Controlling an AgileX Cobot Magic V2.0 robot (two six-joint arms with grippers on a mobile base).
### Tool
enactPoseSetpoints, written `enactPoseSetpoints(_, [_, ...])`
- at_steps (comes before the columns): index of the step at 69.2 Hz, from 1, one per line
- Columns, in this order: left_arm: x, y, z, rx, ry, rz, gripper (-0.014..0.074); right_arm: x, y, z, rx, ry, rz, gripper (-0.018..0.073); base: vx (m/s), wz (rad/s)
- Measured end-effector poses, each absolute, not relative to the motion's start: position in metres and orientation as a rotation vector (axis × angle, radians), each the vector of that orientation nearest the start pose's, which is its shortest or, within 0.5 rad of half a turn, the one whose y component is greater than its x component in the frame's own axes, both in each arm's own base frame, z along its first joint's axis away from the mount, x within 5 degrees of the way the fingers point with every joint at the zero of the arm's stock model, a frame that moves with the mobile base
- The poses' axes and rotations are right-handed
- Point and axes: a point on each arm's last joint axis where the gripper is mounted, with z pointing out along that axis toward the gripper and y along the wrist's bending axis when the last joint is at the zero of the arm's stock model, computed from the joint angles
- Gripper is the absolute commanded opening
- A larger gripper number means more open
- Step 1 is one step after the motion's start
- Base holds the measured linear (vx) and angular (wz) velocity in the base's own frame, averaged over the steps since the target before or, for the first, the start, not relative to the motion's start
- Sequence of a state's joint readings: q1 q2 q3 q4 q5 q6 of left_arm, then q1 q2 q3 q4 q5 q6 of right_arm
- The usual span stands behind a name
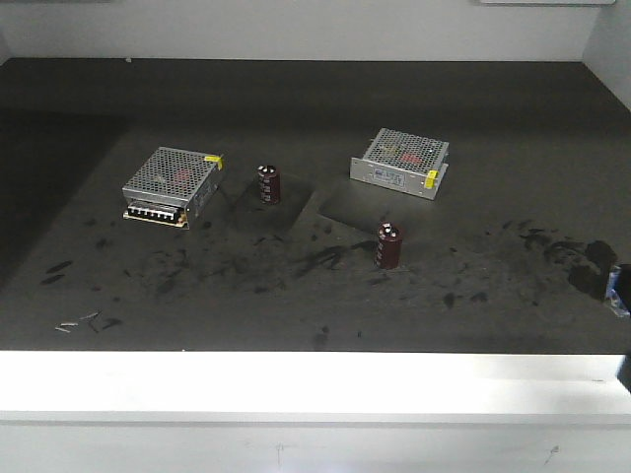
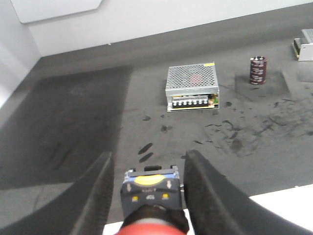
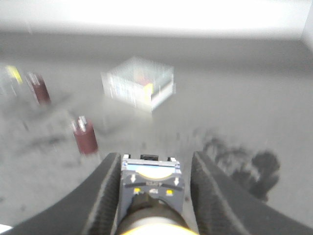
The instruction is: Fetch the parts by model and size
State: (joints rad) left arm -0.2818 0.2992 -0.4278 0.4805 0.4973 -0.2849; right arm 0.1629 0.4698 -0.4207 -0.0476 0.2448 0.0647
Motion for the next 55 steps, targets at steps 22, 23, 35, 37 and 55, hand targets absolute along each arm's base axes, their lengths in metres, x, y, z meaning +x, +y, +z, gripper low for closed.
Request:
enactPoseSetpoints(22, [0.071,0.0,0.298,0.223,1.786,0.098,-0.0006,0.087,0.013,0.297,-0.115,1.707,0.124,-0.0006,0.0,0.0])
enactPoseSetpoints(23, [0.071,0.0,0.298,0.223,1.786,0.098,-0.0006,0.087,0.013,0.297,-0.115,1.707,0.124,-0.0006,0.0,0.0])
enactPoseSetpoints(35, [0.071,0.001,0.297,0.221,1.793,0.101,-0.0006,0.087,0.013,0.296,-0.116,1.714,0.124,-0.0005,0.0,0.0])
enactPoseSetpoints(37, [0.071,0.001,0.296,0.22,1.8,0.104,-0.0006,0.087,0.013,0.296,-0.116,1.718,0.123,-0.0005,0.0,0.0])
enactPoseSetpoints(55, [0.07,0.002,0.295,0.215,1.82,0.111,-0.0006,0.087,0.013,0.296,-0.116,1.718,0.123,-0.0005,0.0,0.0])
